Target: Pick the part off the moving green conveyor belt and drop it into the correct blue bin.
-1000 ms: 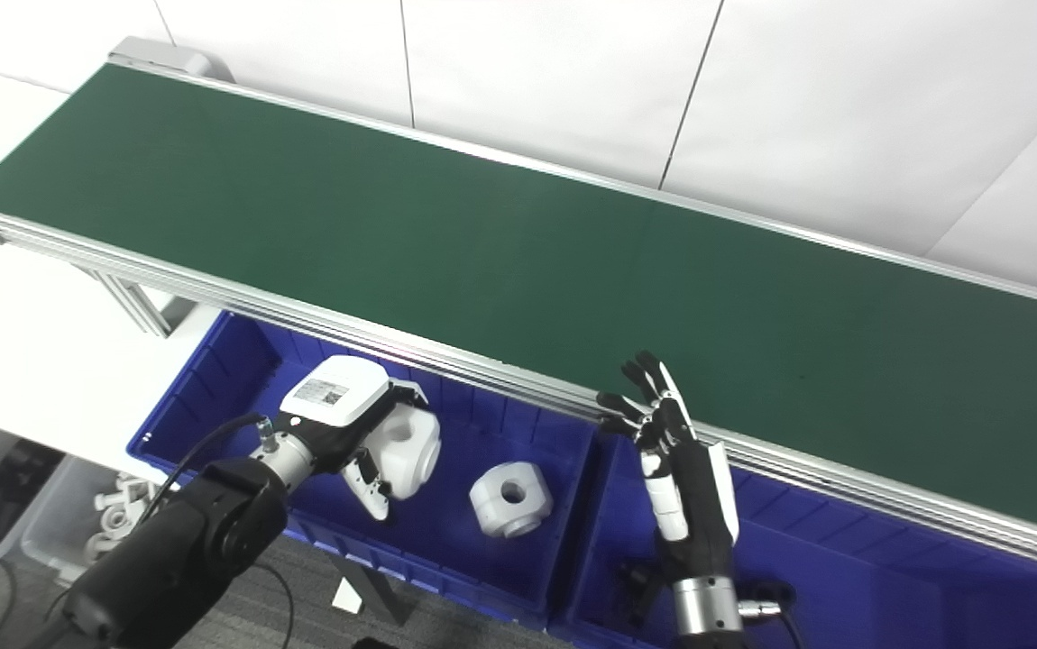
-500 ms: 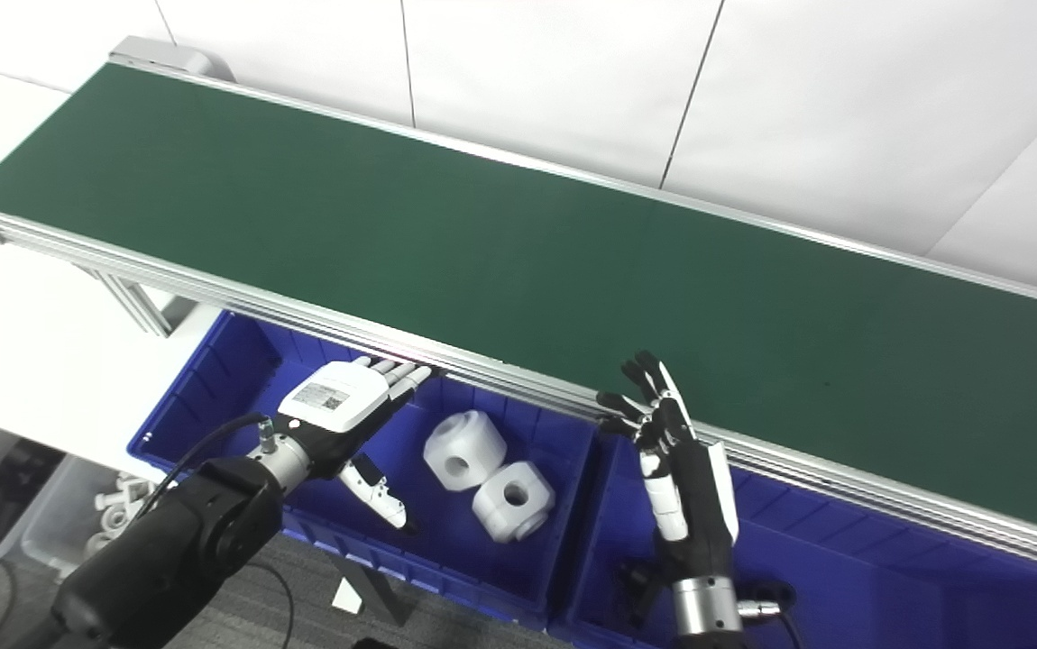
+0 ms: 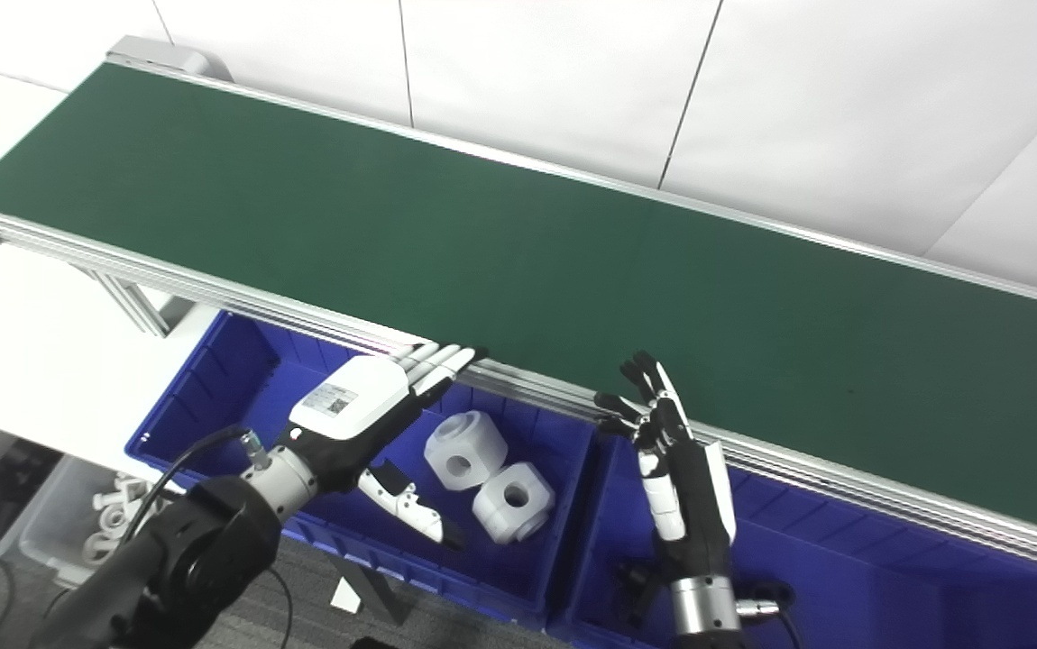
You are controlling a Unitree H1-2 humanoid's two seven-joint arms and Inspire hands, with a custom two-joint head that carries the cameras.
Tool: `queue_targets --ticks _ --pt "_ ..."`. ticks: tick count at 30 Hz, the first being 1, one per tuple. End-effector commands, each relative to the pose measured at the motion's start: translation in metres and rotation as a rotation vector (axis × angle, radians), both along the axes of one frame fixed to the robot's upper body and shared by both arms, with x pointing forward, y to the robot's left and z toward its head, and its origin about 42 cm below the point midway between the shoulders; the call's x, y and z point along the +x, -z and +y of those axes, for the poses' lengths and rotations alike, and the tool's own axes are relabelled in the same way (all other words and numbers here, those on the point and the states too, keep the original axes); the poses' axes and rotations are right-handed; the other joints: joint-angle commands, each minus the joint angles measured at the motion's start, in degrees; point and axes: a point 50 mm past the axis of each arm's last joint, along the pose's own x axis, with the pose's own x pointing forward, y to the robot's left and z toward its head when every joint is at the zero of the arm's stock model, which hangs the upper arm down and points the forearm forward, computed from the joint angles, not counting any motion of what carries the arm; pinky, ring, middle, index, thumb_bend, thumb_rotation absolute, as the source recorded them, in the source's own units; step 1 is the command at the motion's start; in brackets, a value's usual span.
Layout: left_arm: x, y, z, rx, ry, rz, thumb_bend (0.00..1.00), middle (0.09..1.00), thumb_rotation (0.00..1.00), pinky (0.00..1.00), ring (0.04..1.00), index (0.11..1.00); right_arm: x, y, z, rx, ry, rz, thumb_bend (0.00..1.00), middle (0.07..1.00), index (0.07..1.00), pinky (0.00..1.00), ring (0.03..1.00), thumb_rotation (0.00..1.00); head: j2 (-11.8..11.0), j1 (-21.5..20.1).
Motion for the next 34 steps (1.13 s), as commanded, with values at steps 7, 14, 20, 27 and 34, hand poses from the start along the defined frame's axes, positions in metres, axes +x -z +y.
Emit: queue_targets --ticks 7,14,20,27,34 --pt "0.011 -0.031 -0.007 -0.305 -0.030 -0.157 0.95 0.887 0.74 0.73 0.857 0.911 0.001 -0.006 0.026 -0.035 0.121 -0.096 0.78 0.934 0.916 0.80 0.811 0.99 -2.0 -9.0" --pt "0.040 -0.028 -0.015 -0.470 -0.097 -0.152 0.92 0.919 0.74 0.77 0.884 0.926 -0.006 -0.002 0.045 -0.074 0.234 -0.135 0.72 0.952 0.889 0.79 0.811 1.00 -5.1 -16.1" --pt "0.055 -0.017 -0.035 -0.614 -0.126 -0.119 0.92 0.933 0.72 0.83 0.916 0.934 -0.013 0.004 0.044 -0.056 0.268 -0.126 0.70 0.953 0.897 0.79 0.817 1.00 -7.5 -15.5" --pt "0.053 0.000 -0.051 -0.579 -0.095 -0.082 0.94 0.923 0.74 0.82 0.907 0.935 -0.023 0.010 0.033 -0.076 0.275 -0.136 0.71 0.930 0.892 0.77 0.799 1.00 -9.3 -13.4" --pt "0.057 0.009 -0.061 -0.560 -0.107 -0.084 0.94 0.917 0.76 0.79 0.894 0.935 -0.024 0.014 0.019 -0.052 0.267 -0.108 0.76 0.932 0.885 0.79 0.805 1.00 -9.6 -7.7"
